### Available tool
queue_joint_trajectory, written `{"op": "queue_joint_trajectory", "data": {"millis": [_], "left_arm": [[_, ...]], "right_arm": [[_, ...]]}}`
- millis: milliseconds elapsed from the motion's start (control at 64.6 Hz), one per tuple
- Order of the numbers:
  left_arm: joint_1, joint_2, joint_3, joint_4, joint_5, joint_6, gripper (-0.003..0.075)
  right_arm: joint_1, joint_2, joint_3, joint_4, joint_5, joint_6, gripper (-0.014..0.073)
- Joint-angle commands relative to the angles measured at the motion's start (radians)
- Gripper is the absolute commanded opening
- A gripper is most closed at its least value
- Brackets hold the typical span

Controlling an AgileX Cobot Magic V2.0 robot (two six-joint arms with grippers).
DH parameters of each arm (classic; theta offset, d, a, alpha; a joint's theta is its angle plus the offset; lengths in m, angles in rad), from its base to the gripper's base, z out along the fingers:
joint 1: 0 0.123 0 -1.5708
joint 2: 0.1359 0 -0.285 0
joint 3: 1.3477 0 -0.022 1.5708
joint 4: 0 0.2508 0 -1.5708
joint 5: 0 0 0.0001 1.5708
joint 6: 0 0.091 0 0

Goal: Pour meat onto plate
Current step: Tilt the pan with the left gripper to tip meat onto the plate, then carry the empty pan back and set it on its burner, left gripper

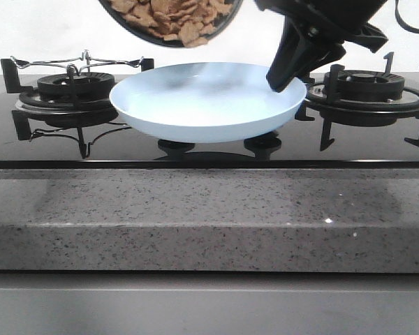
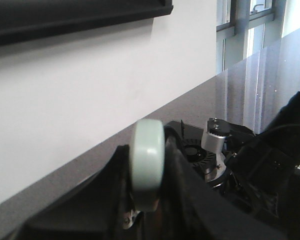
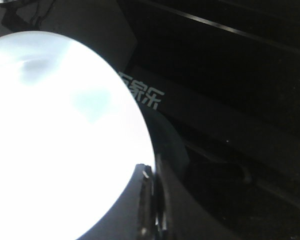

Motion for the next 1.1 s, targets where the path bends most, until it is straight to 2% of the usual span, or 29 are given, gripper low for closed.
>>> {"op": "queue_joint_trajectory", "data": {"millis": [0, 325, 635, 697, 789, 882, 1006, 1084], "left_arm": [[-0.018, -0.043, -0.042, -0.085, 0.013, 0.089, -0.002], [-0.068, -0.047, -0.042, -0.081, 0.112, 0.401, -0.002], [-0.069, -0.047, -0.042, -0.077, 0.097, 0.426, -0.002], [-0.069, -0.047, -0.042, -0.077, 0.067, 0.382, -0.002], [-0.067, -0.047, -0.042, -0.069, -0.046, 0.235, -0.002], [-0.054, -0.038, -0.042, -0.055, -0.14, 0.174, -0.002], [0.004, -0.012, -0.049, -0.055, -0.171, 0.075, -0.002], [0.069, 0.021, -0.071, -0.055, -0.164, -0.06, -0.002]], "right_arm": [[-0.001, -0.052, -0.023, 0.032, -0.037, -0.008, -0.0068], [-0.001, -0.052, -0.023, 0.032, -0.037, -0.008, -0.0068], [-0.001, -0.052, -0.023, 0.032, -0.037, -0.008, -0.0068], [-0.001, -0.052, -0.023, 0.032, -0.037, -0.008, -0.0068], [-0.001, -0.052, -0.023, 0.032, -0.037, -0.008, -0.0068], [-0.001, -0.052, -0.023, 0.032, -0.037, -0.008, -0.0068], [-0.001, -0.052, -0.023, 0.032, -0.037, -0.008, -0.0068], [-0.001, -0.052, -0.023, 0.032, -0.037, -0.008, -0.0068]]}}
